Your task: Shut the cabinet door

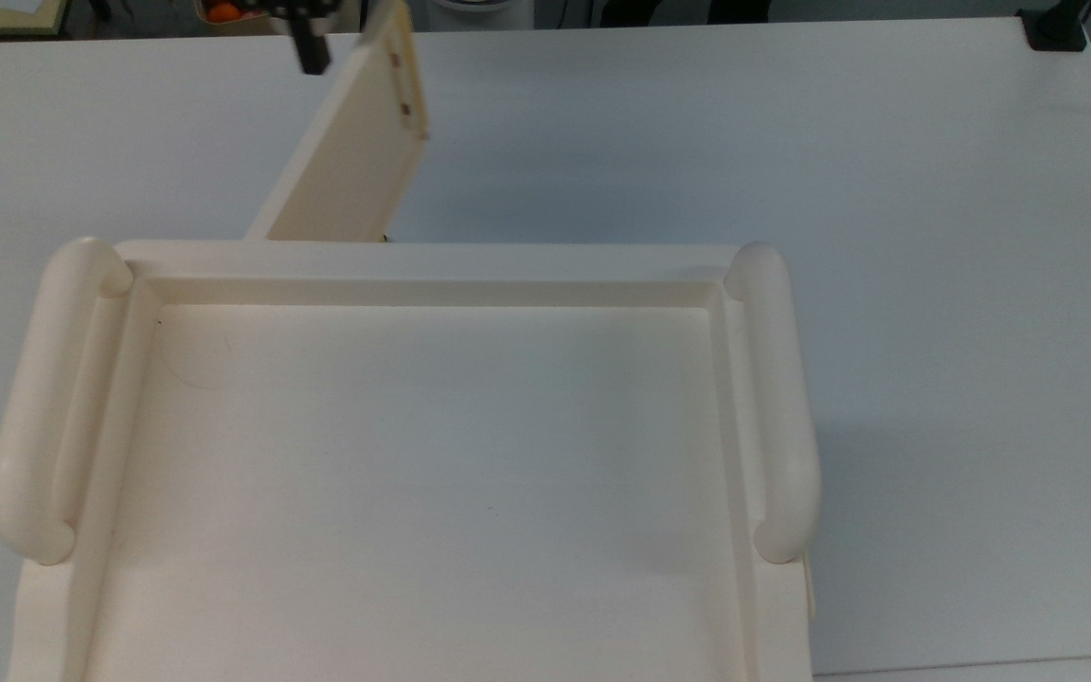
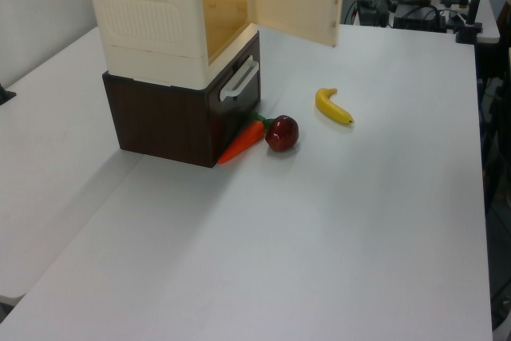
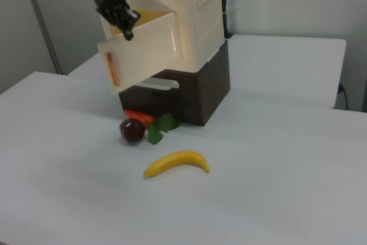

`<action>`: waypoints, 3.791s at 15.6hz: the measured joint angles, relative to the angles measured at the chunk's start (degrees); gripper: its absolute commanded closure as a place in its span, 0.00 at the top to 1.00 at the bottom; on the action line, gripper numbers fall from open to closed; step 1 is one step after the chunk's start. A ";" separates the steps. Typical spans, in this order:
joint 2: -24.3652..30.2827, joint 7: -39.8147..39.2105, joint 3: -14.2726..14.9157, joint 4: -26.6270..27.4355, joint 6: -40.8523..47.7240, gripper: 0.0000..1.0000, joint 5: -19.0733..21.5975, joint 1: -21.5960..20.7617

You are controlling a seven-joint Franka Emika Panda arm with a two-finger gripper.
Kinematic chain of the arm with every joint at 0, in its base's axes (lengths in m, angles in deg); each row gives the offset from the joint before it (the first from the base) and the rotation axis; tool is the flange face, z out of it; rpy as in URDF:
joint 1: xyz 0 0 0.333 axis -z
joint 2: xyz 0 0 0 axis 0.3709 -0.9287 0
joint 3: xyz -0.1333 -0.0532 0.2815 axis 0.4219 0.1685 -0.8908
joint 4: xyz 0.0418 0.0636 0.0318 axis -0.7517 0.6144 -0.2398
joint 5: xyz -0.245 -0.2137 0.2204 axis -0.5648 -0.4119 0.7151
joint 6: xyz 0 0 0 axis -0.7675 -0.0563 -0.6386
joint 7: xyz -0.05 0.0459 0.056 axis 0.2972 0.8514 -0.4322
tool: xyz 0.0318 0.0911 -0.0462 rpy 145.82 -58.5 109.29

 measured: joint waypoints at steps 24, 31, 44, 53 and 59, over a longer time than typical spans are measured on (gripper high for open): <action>-11.41 1.96 -0.13 2.08 -40.68 0.00 -0.02 -7.02; -12.10 1.92 -0.13 2.25 -41.42 0.00 -0.06 -7.02; -3.52 1.37 -0.13 9.08 -11.03 0.00 -9.01 -7.05; 4.44 0.87 -0.11 14.39 10.55 0.70 -12.58 -7.02; 5.06 0.85 0.10 15.79 11.54 1.00 -12.61 -6.91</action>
